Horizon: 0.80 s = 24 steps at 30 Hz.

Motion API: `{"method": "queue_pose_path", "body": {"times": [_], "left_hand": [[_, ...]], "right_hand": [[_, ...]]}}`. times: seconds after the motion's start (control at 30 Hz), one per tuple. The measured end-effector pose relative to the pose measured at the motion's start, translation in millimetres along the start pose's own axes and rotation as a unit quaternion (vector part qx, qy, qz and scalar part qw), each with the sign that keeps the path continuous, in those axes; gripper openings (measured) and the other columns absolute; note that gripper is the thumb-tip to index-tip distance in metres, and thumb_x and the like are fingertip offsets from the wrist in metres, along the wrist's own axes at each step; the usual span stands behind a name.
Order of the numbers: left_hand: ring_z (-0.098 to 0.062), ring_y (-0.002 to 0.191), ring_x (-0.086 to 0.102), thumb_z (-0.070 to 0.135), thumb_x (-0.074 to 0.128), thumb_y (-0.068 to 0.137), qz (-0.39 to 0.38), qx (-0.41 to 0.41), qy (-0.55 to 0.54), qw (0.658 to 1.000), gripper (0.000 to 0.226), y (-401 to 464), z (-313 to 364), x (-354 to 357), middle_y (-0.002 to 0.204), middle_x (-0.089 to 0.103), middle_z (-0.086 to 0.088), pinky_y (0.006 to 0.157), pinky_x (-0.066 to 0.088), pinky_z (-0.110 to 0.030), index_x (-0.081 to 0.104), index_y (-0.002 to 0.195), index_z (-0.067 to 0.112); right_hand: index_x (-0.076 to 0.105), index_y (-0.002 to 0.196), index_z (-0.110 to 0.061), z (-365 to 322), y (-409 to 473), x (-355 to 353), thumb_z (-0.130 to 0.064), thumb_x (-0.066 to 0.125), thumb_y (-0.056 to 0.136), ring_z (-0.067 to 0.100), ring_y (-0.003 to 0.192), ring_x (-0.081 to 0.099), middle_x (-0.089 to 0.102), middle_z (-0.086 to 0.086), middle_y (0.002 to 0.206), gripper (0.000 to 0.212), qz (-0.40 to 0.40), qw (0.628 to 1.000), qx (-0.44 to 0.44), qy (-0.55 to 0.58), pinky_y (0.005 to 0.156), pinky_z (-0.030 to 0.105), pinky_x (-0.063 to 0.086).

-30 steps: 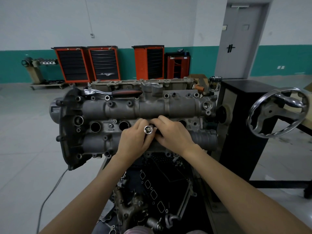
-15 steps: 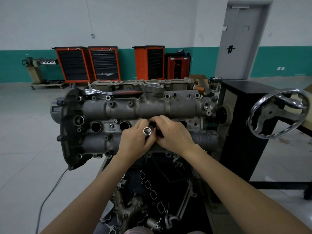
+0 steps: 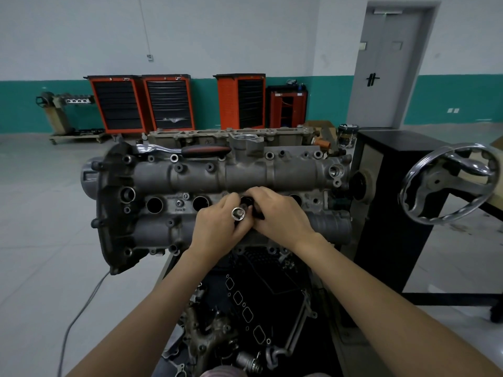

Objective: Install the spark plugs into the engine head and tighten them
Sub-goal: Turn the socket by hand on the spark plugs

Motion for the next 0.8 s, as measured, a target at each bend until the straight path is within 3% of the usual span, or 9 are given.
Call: {"method": "queue_pose_path", "body": {"times": [0.1,0.3,0.37,0.57,0.8], "left_hand": [[-0.021,0.037,0.043,0.026,0.044,0.081,-0.005,-0.006,-0.009,1.000,0.029,0.1,2.4,-1.5,0.055,0.049,-0.006,0.039,0.026,-0.019,0.047,0.066,0.002],[-0.020,0.039,0.045,0.034,0.049,0.082,-0.010,-0.010,0.006,1.000,0.034,0.7,1.4,1.1,0.052,0.049,-0.003,0.036,0.029,-0.024,0.046,0.062,0.006],[-0.021,0.038,0.045,0.034,0.049,0.083,-0.004,-0.006,0.020,1.000,0.037,1.6,1.0,2.6,0.050,0.048,-0.004,0.036,0.028,-0.023,0.045,0.060,0.006],[-0.021,0.038,0.045,0.029,0.046,0.084,-0.008,-0.007,0.015,1.000,0.031,0.3,1.6,1.8,0.053,0.049,-0.005,0.038,0.026,-0.021,0.046,0.065,0.006],[-0.026,0.046,0.053,0.033,0.044,0.078,-0.026,-0.042,0.009,0.999,0.030,2.9,3.4,1.9,0.061,0.056,-0.005,0.041,0.031,-0.026,0.049,0.072,0.005]], "right_hand": [[0.056,0.118,-0.011,0.0,-1.3,-0.6,-0.016,0.062,0.077,0.030,0.078,0.062,0.062,0.006,0.098,0.042,-0.014,0.999,-0.020,-0.024,0.057,0.041,0.050],[0.056,0.082,0.002,-1.6,-1.5,-3.5,-0.001,0.058,0.077,0.034,0.065,0.058,0.059,0.013,0.076,0.006,0.017,0.999,-0.032,0.003,0.047,0.038,0.044],[0.054,0.079,0.001,-0.8,-2.0,-2.9,-0.003,0.060,0.078,0.034,0.064,0.057,0.058,0.013,0.074,0.008,0.026,0.999,-0.017,0.013,0.049,0.039,0.044],[0.054,0.117,-0.010,1.7,-1.8,1.9,-0.018,0.057,0.084,0.030,0.082,0.064,0.063,0.005,0.106,0.035,0.008,1.000,-0.010,-0.010,0.060,0.042,0.051],[0.058,0.114,-0.008,0.4,-0.3,0.8,-0.010,0.061,0.075,0.033,0.069,0.060,0.059,0.008,0.093,0.039,-0.016,0.999,-0.014,-0.033,0.049,0.035,0.047]]}}
Point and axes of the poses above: each hand's wrist, its own y-axis towards the middle knuckle, its own x-axis out of the palm, z = x × y, the point moved 1 cm from there along y, towards the middle knuckle
